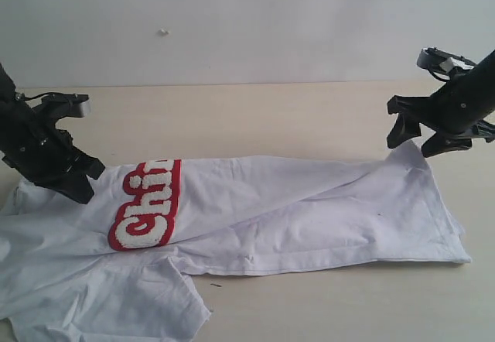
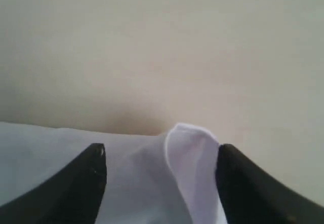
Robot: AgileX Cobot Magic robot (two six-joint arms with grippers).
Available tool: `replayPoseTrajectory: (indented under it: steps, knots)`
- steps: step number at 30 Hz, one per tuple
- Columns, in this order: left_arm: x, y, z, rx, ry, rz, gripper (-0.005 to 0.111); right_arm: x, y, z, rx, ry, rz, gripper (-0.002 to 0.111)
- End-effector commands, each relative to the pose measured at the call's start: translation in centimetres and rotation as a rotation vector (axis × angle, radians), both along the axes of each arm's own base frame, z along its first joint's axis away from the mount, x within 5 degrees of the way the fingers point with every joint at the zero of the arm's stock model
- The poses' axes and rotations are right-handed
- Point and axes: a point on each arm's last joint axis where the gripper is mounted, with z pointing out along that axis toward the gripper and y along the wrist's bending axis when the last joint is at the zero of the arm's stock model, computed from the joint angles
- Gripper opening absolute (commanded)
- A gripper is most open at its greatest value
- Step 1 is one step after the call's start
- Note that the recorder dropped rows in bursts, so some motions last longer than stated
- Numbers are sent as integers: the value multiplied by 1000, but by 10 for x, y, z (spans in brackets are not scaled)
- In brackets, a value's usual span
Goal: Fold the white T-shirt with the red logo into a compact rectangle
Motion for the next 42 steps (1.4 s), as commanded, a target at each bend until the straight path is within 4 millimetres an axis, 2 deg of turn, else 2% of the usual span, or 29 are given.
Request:
replayPoseTrajectory:
  steps: [1, 4, 5, 8, 10, 15, 19, 23, 27, 31, 36, 40, 42]
  knots:
    - [3, -1, -6, -6, 5, 7, 0, 3, 6, -20, 83, 27, 40, 55]
    - [2, -1, -9, -6, 18, 5, 0, 4, 5, -21, 68, 15, 54, 50]
    - [2, -1, -9, -6, 18, 5, 0, 5, 4, -19, 56, -3, 77, 45]
    - [3, -1, -9, -5, 13, -1, 0, 12, 4, -8, 39, -45, 156, 11]
    - [3, -1, -9, -5, 10, -7, 0, 14, 5, -4, 45, -48, 186, 1]
    - [4, 0, -9, 1, -6, -9, 0, 14, 4, 1, 12, -85, 229, 0]
    - [4, 3, -9, 31, -13, -22, 0, 18, 0, 22, -74, -196, 248, 1]
    - [6, 4, -9, 41, -29, -19, 0, 19, -1, 29, -92, -225, 231, 5]
    - [10, 8, -9, 46, -51, 45, 0, 13, -4, 14, -106, -125, 210, 5]
    - [12, 24, -9, 54, -42, 123, 0, 4, -9, -1, -148, 19, 226, 5]
    - [12, 46, -10, 48, -24, 200, 0, 4, -14, -2, -194, 34, 218, 5]
    - [11, 50, -10, 45, -14, 209, 0, 3, -14, -2, -196, 39, 218, 5]
    - [11, 50, -10, 42, -8, 209, 0, 5, -15, -2, -199, 28, 194, 9]
